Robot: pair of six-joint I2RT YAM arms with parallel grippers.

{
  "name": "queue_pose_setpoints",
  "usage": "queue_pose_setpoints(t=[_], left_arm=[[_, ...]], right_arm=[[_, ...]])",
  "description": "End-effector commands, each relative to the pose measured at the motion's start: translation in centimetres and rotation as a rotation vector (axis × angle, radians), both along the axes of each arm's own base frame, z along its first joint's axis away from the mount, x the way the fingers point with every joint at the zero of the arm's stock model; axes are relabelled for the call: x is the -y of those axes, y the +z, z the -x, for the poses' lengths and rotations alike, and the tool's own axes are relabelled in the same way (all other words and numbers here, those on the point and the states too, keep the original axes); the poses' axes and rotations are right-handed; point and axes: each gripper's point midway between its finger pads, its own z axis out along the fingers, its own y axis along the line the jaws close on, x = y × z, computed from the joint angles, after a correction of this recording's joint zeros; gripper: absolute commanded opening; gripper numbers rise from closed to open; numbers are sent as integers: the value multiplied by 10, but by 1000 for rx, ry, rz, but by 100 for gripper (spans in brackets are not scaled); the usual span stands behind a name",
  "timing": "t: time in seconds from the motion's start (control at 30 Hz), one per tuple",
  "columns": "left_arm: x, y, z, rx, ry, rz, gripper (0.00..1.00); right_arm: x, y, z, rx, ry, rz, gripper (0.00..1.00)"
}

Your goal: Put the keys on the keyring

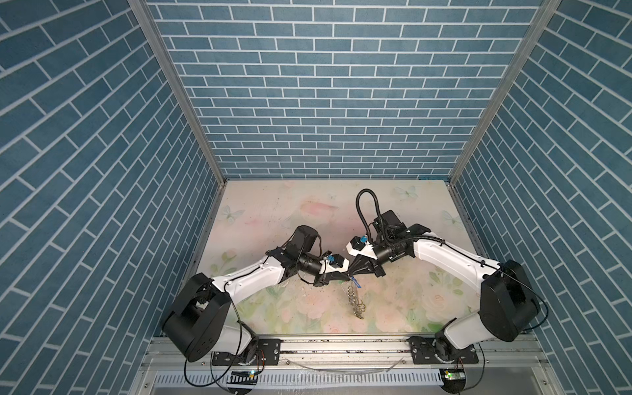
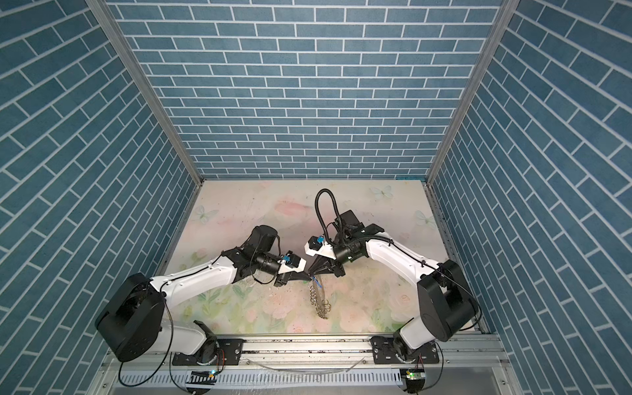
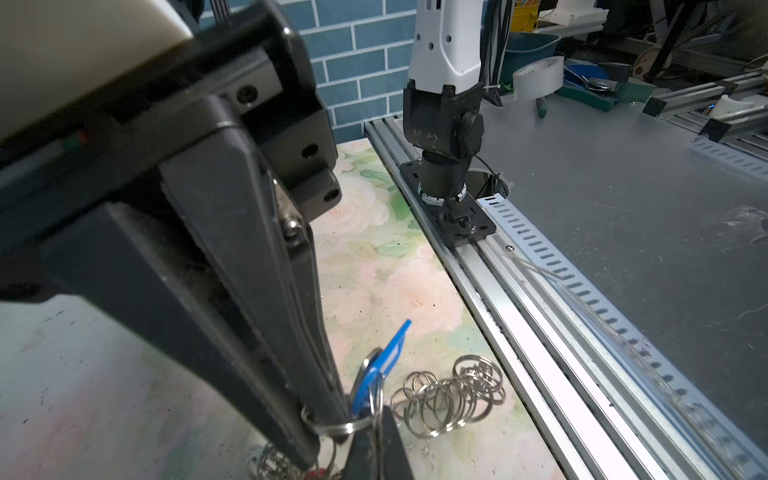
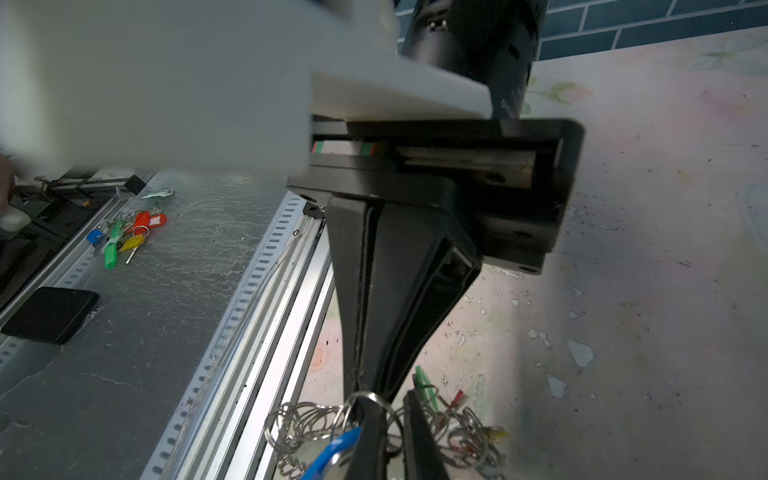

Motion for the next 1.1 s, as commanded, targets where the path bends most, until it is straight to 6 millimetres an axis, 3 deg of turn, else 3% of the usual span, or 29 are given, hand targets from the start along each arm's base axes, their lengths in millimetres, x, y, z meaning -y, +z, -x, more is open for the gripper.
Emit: queue_pose_setpoints(t=[0.0,0.33,0.93,1.0,1.03,1.07], left_arm=[[14,24,-9,82,-2,115,0],[12,17,-17,95,70,117,0],[6,14,-26,90,108,134,0],[6,13,-26,88,110,133,0],[6,13,-27,87,110,132,0],[6,13,-27,85,110,131,0]], right_arm=[[-11,9,6,51,54,-66,10],[-8,7,0,124,-12,-63,10],[-4,11,-27,240,-175,-28,26],[-3,14,-33,236,-218,-16,29],[-3,15,-35,232,-236,-8,38],[-3,17,-37,231,-249,-2,41]])
